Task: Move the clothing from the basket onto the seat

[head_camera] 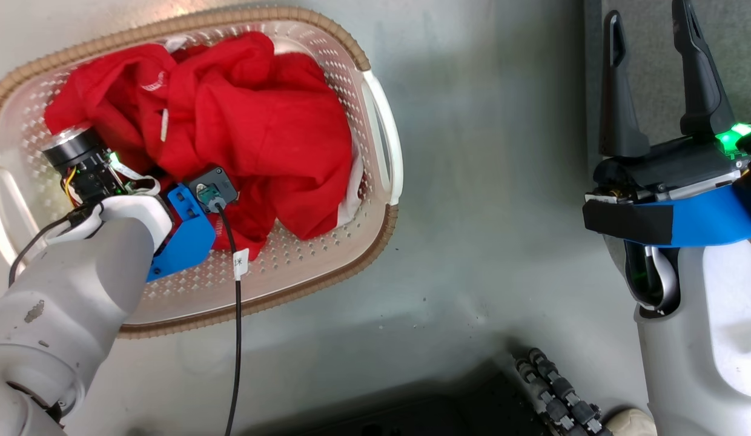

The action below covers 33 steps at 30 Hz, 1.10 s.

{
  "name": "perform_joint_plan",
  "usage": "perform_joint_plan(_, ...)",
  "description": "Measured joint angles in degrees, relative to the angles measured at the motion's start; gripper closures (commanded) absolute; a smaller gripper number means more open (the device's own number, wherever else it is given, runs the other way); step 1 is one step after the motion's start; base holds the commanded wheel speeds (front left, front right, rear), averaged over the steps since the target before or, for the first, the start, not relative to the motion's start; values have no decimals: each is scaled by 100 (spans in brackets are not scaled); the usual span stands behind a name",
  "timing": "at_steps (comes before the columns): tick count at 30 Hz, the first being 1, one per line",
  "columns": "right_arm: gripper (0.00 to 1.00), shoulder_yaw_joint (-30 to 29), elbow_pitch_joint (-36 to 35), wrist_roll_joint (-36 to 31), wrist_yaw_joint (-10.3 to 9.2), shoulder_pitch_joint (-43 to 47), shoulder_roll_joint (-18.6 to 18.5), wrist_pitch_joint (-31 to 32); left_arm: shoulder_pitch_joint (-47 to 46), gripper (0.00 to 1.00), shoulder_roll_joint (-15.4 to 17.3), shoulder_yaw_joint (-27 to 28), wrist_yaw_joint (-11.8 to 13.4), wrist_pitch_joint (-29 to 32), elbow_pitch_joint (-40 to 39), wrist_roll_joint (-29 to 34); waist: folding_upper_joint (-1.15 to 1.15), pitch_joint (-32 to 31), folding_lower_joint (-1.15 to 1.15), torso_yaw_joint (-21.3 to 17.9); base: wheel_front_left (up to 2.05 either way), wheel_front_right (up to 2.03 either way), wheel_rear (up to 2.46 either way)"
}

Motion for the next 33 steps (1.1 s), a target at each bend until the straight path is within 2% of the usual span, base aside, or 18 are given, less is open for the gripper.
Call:
perform_joint_plan(11, 0, -9, 120, -26, 0, -1, 0, 0, 153, 100, -309, 0, 0, -296, -22, -322, 0, -456, 0, 146, 0, 0, 0)
perform_joint_plan(24, 0, -97, 332, -220, 0, 202, 1, 0, 553, 100, -739, 15, 0, -912, -16, -606, 0, -1459, 0, 522, 0, 0, 0)
perform_joint_plan(33, 0, -240, 481, -312, 0, 582, 2, 0, 801, 100, -985, 253, 79, -1276, -16, -978, 0, -2218, 0, 771, 0, 0, 0)
